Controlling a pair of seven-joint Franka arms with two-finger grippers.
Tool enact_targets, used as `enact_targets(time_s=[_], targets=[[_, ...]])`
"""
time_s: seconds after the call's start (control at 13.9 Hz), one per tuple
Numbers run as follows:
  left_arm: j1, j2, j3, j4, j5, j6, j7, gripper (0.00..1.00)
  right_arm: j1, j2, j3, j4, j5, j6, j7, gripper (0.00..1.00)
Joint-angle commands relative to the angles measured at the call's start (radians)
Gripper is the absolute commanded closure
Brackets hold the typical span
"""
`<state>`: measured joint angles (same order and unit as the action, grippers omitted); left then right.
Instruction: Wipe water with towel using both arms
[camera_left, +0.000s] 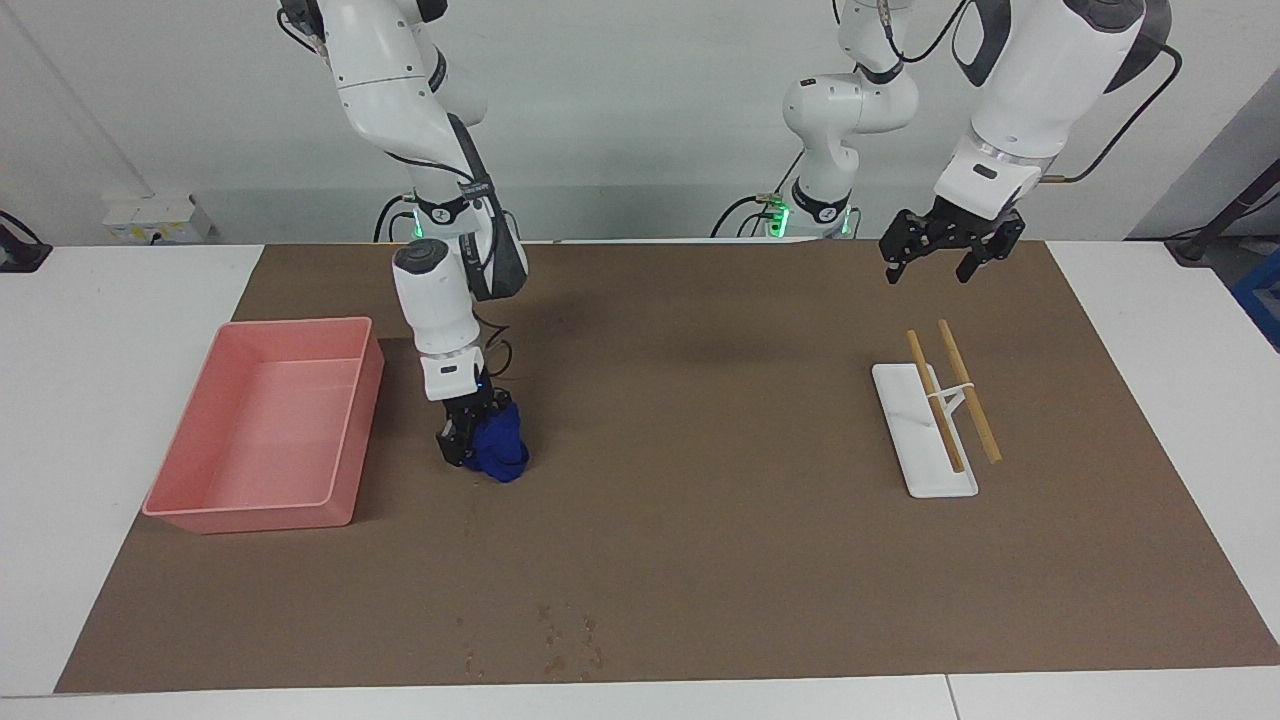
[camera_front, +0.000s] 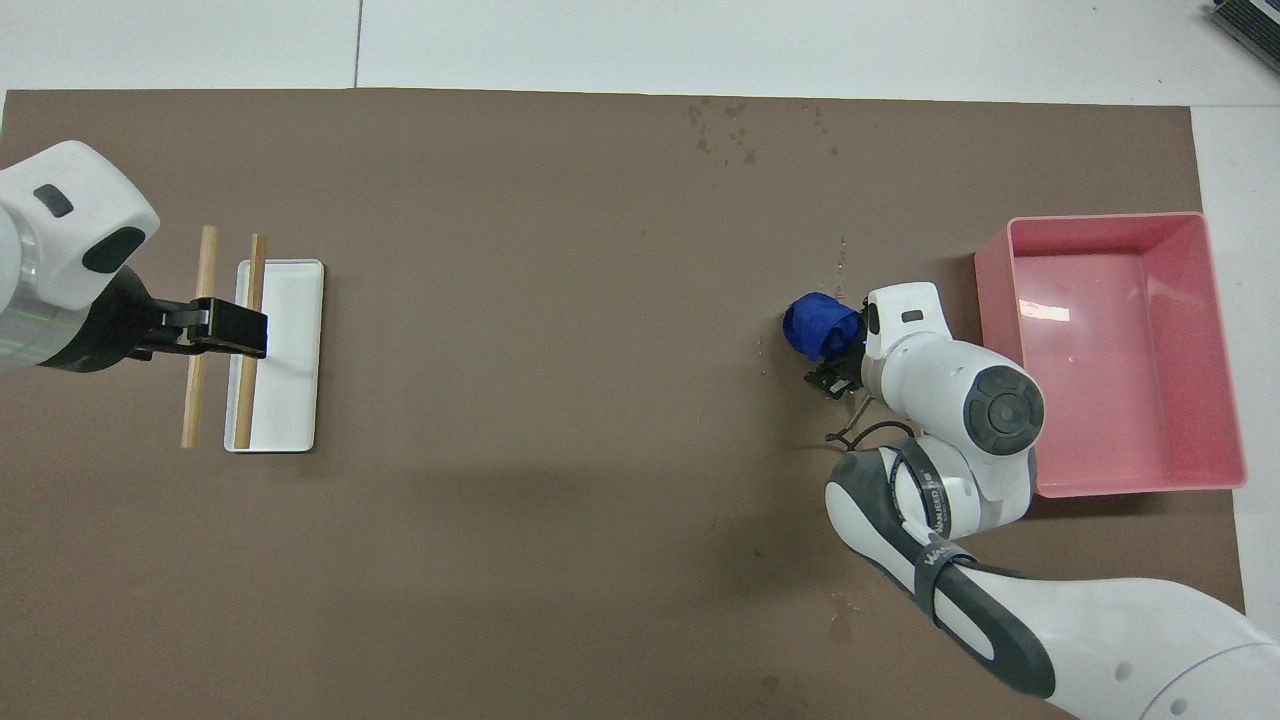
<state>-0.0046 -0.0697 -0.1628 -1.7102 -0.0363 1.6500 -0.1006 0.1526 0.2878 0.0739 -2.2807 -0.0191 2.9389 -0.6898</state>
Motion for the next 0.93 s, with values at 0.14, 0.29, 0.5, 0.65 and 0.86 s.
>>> enact_targets(time_s=[0.14, 0.29, 0.5, 0.65, 0.86], targets=[[-0.051, -0.008, 0.062, 0.003, -0.013, -0.027, 0.05, 0.0, 0.044, -0.008, 0.012, -0.058, -0.015, 0.014, 0.137, 1.0], [-0.045, -0.016, 0.055, -0.009, -0.011, -0.025, 0.055, 0.0, 0.061, -0.042, 0.012, -0.1, -0.015, 0.014, 0.18, 1.0], [-0.003, -0.028, 0.055, -0.034, -0.011, -0.019, 0.048, 0.0, 0.061, -0.099, 0.012, -0.16, -0.015, 0.012, 0.181, 1.0], [0.003, -0.028, 0.065, -0.032, -0.011, -0.021, 0.048, 0.0, 0.056, -0.127, 0.012, -0.196, -0.015, 0.012, 0.176, 1.0], [0.006, -0.028, 0.063, -0.032, -0.011, -0.019, 0.048, 0.0, 0.033, -0.191, 0.012, -0.258, -0.015, 0.012, 0.129, 1.0]])
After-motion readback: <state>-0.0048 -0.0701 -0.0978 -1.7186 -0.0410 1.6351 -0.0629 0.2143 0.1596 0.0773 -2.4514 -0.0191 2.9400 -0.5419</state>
